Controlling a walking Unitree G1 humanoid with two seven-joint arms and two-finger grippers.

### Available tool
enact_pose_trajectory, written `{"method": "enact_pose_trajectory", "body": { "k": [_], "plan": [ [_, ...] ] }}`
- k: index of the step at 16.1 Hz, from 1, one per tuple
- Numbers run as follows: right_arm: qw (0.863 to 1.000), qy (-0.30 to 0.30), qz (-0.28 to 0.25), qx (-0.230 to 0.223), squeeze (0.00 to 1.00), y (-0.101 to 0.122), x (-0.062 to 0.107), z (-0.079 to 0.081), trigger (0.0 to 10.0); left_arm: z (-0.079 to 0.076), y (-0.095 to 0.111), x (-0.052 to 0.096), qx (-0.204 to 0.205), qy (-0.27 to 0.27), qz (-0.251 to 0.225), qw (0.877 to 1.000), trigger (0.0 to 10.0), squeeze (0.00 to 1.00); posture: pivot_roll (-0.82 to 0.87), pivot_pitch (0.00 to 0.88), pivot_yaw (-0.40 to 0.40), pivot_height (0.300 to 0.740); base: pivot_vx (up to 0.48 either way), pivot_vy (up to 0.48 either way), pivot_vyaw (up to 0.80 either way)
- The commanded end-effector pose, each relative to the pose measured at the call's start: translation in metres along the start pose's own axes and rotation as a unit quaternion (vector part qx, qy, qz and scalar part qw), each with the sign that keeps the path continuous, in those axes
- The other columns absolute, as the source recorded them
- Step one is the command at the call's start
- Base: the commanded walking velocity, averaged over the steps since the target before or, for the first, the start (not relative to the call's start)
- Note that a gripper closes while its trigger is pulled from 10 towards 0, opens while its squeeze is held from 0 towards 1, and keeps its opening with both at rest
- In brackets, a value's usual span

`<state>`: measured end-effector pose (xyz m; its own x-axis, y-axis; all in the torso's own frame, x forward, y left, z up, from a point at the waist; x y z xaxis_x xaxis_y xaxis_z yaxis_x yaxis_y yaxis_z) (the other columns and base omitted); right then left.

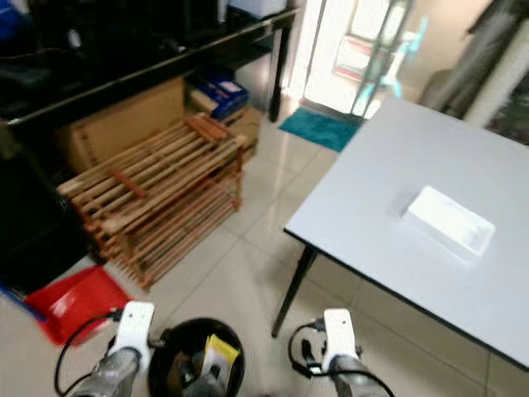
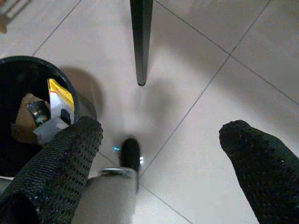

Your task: Picking trash to rubbish bin

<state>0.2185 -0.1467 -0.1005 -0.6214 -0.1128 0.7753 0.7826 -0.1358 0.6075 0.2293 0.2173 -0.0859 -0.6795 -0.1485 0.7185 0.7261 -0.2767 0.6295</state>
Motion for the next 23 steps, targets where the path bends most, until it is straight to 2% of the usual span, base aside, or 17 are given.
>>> {"method": "enact_pose_trajectory", "body": {
  "k": [1, 4, 23],
  "plan": [
    [1.000, -0.014, 0.007, 0.009, 0.00, -0.0012, 0.0015, -0.0105, 10.0, -0.0082, -0.0004, 0.0001, -0.003, -0.007, 0.005, 1.000, 10.0, 0.00, 0.04, 0.027, -0.095, 0.740, 0.000, -0.480, -0.78],
    [1.000, -0.014, 0.008, 0.009, 0.00, -0.0017, 0.0017, -0.0107, 10.0, -0.0092, -0.0008, 0.0002, -0.010, -0.009, 0.005, 1.000, 10.0, 0.00, 0.03, 0.027, -0.095, 0.740, 0.000, -0.480, -0.78],
    [1.000, -0.012, 0.008, 0.009, 0.00, -0.0016, 0.0013, -0.0088, 10.0, -0.0085, 0.0023, 0.0000, 0.005, -0.007, -0.004, 1.000, 10.0, 0.00, 0.04, 0.027, -0.094, 0.740, 0.000, 0.000, -0.77]
  ]
}}
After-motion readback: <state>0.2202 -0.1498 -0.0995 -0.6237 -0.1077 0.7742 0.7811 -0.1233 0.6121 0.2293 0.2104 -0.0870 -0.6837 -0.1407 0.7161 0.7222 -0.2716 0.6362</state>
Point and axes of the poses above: a point about 5 cm out from each wrist's last joint towards the gripper, its own x axis pointing back from the gripper into the wrist, its own y axis along the axis of the wrist's last joint, z = x × y, the point moved 3 cm from there along -x, pointing out of the wrist towards the gripper, and after that the axes turned 8 degrees about -x, right-handed, at the moved point
